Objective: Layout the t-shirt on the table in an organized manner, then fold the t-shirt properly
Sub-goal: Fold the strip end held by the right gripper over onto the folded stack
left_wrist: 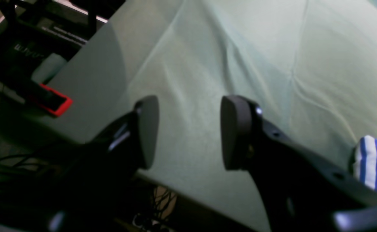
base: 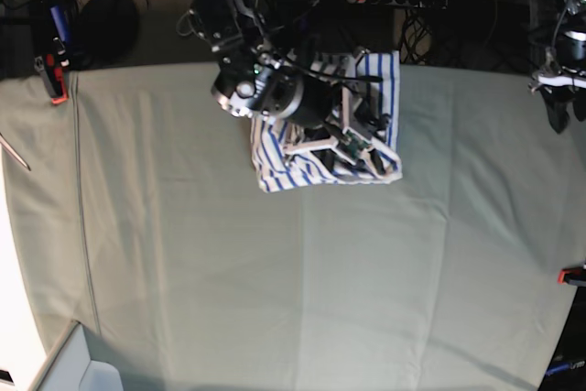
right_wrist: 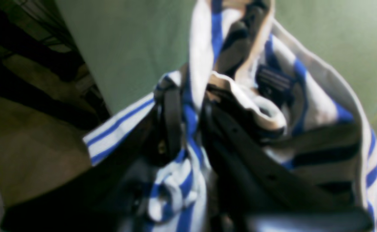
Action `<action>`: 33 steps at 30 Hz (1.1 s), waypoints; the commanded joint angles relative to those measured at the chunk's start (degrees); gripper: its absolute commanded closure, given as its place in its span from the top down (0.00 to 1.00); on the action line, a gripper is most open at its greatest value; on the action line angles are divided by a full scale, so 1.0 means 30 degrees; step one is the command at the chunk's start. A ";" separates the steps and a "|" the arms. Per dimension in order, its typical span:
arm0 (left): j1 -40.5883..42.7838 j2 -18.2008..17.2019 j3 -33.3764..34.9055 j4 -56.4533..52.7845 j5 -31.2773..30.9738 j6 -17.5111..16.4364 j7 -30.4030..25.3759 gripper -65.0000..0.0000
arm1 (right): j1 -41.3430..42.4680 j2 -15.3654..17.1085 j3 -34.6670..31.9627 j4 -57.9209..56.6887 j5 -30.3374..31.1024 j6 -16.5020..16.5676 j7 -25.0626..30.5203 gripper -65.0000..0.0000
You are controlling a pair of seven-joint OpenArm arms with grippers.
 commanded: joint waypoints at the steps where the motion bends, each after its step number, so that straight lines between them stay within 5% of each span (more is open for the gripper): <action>1: 0.0068 -0.0261 -0.0105 0.0253 -0.0067 -0.0010 -0.0559 0.46 | 0.0183 -0.0199 -0.0109 0.0410 0.0469 0.0092 0.0537 0.23; 8: 0.0010 -0.0261 -0.0017 0.0253 -0.0067 -0.0010 -0.0559 0.46 | -0.0667 -0.0199 -0.1926 0.2432 0.0498 0.0092 0.0654 0.54; 16: -0.0459 -0.0261 0.0042 0.0253 -0.0067 -0.0010 -0.0529 0.46 | -0.1927 0.0032 -0.1311 0.6916 0.0498 0.0092 0.0537 0.56; 27: -0.0459 -0.0232 0.0071 0.0253 -0.0067 -0.0010 -0.0529 0.46 | -0.1898 0.0647 0.1151 0.3487 0.0498 0.0092 0.0654 0.11; 33: -0.0371 -0.0232 -0.0046 0.0253 -0.0067 -0.0010 -0.0529 0.46 | -0.2103 0.0647 -0.0871 0.2344 0.0498 0.0092 0.0654 0.07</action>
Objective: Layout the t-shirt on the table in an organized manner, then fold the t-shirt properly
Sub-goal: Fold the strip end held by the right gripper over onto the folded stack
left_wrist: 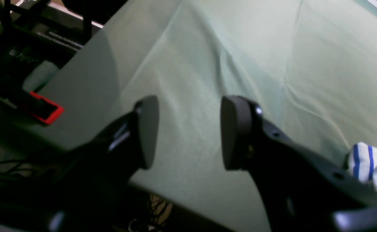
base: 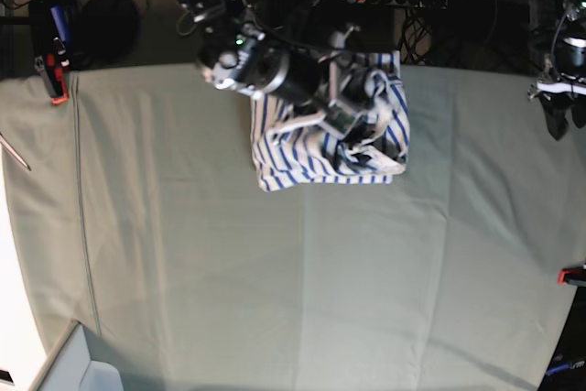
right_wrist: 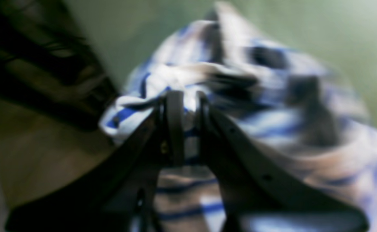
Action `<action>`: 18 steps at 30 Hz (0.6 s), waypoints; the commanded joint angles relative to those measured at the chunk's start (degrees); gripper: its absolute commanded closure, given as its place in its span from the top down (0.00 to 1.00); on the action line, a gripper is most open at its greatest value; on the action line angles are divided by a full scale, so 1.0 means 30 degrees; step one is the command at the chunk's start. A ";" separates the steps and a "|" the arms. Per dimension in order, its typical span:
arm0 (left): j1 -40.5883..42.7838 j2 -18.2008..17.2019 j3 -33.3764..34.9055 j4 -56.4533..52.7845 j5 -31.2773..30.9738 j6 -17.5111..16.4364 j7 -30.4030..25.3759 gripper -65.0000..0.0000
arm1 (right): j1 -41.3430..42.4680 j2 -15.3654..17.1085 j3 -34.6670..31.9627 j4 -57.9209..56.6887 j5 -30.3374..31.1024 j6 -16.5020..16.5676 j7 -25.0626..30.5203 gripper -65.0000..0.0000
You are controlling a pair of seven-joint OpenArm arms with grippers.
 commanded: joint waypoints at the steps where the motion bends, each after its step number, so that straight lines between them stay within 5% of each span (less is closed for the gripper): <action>1: 0.0080 -0.0232 -0.0184 0.0290 -0.0140 -0.0018 -0.0588 0.46 | 0.0017 -0.0249 -0.0619 -0.0135 0.0367 0.0099 0.0384 0.07; 9: 0.0051 -0.0232 -0.0184 0.0290 -0.0140 -0.0018 -0.0588 0.47 | 0.0076 -0.0190 -0.2905 -0.1688 0.0337 0.0099 0.0384 0.07; 18: -0.0037 -0.0232 -0.0214 0.0290 -0.0140 -0.0018 -0.0588 0.47 | -0.0422 0.0279 0.0172 0.3381 0.0337 0.0099 0.0238 0.07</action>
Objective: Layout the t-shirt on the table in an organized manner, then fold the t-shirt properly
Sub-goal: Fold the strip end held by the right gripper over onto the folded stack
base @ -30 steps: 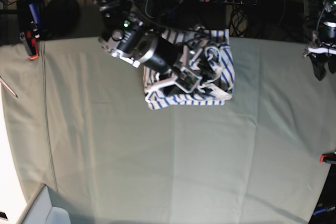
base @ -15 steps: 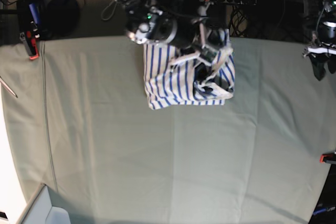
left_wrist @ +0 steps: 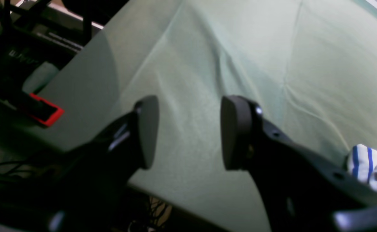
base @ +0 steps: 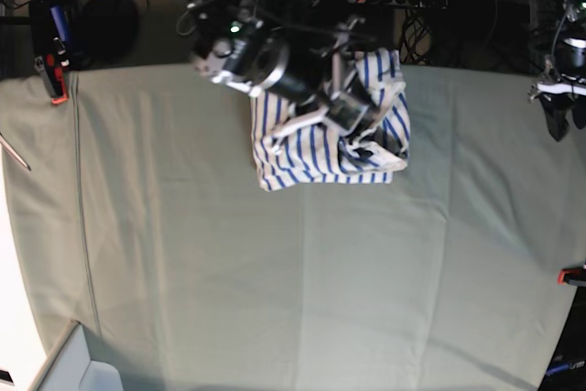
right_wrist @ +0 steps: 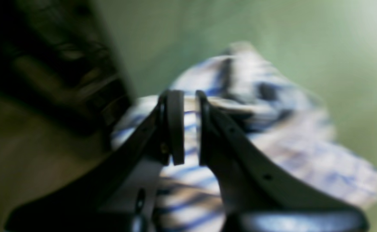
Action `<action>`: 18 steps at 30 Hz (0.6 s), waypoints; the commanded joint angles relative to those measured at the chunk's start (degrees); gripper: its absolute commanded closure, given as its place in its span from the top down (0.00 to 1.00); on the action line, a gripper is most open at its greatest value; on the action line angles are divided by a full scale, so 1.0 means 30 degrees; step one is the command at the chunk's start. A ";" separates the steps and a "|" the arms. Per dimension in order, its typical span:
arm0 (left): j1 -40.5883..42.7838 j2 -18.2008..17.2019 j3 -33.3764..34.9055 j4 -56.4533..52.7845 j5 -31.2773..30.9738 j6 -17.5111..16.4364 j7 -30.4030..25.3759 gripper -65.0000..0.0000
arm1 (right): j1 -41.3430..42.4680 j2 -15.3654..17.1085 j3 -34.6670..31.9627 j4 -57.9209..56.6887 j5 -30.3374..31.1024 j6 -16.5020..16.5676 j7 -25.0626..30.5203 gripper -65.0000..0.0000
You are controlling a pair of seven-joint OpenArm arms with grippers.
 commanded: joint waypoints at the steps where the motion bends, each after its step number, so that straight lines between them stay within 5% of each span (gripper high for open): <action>1: 0.0029 -0.0232 -0.0214 0.0290 -0.0140 -0.0018 -0.0558 0.47 | 0.0241 -0.0209 0.0372 0.0270 0.0243 0.0077 0.0332 0.07; 5: 0.0000 -0.0232 -0.0214 0.0290 -0.0140 -0.0018 -0.0558 0.47 | 0.1179 -0.0737 0.1895 -0.0433 0.0213 0.0077 0.0303 0.07; 18: 0.0175 -0.0232 -0.0243 0.0290 -0.0140 -0.0018 -0.0558 0.47 | 0.3787 -0.1499 0.1954 -0.6118 0.0213 0.0077 0.0479 0.07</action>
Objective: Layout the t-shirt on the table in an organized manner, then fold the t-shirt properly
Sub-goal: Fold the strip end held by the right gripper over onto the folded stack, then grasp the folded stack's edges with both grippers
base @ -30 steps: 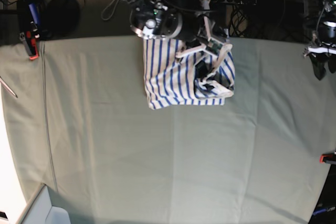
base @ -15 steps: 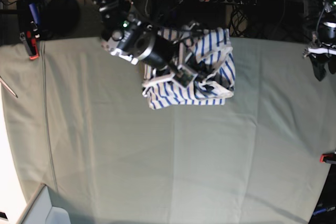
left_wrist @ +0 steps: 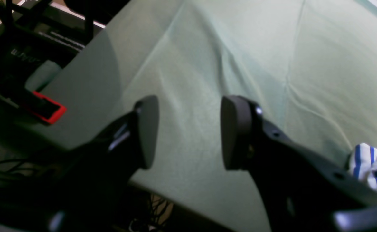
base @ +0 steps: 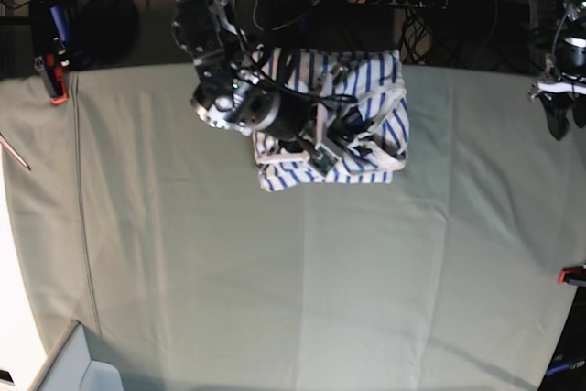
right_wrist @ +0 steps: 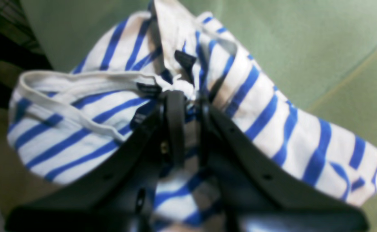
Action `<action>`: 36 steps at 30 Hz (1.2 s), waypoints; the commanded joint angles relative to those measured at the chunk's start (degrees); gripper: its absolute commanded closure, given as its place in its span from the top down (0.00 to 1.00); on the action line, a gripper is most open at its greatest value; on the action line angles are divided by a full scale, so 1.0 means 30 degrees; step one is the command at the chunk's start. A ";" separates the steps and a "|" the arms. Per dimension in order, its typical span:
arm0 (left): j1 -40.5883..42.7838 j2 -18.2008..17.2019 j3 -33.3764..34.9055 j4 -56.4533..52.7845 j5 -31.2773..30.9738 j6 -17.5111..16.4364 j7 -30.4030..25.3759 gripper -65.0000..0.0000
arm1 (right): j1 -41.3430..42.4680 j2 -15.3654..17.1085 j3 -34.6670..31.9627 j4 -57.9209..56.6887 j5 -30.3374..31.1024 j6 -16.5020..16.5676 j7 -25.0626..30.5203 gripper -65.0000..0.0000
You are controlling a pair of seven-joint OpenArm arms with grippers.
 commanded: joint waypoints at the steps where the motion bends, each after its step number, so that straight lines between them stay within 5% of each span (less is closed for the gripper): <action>1: 0.0117 -0.0232 -0.0170 0.0290 -0.0140 -0.0010 -0.0595 0.47 | 0.0356 -0.0432 -0.0130 0.0000 0.0345 0.0106 0.0479 0.07; 8: 0.0586 -0.0232 -0.0170 0.0436 -0.0140 -0.0010 -0.0595 0.47 | 0.2085 -0.0432 -0.2328 -0.3018 0.0374 0.0106 0.0567 0.07; 12: 0.0820 -0.0232 -0.0170 0.0466 -0.0140 -0.0010 -0.0595 0.47 | 0.3052 -0.0432 -0.3705 -0.4981 0.0403 0.0106 0.2149 0.07; 20: 0.1231 -0.0144 0.0006 0.0554 -0.0375 -0.0040 -0.0595 0.48 | 0.2231 -0.0432 -0.3763 -0.2432 0.0403 0.0106 0.5021 0.07; 27: 0.1055 0.0735 0.1823 0.1286 -0.0375 -0.0040 -0.0595 0.69 | -0.0025 -0.0432 -0.1595 0.3605 0.0345 0.0106 0.4992 0.07; 36: -0.0117 0.0823 0.8475 0.0378 -0.0404 0.0136 -0.0595 0.71 | -0.0787 -0.0113 0.3680 0.4689 0.0345 0.0106 0.4992 0.07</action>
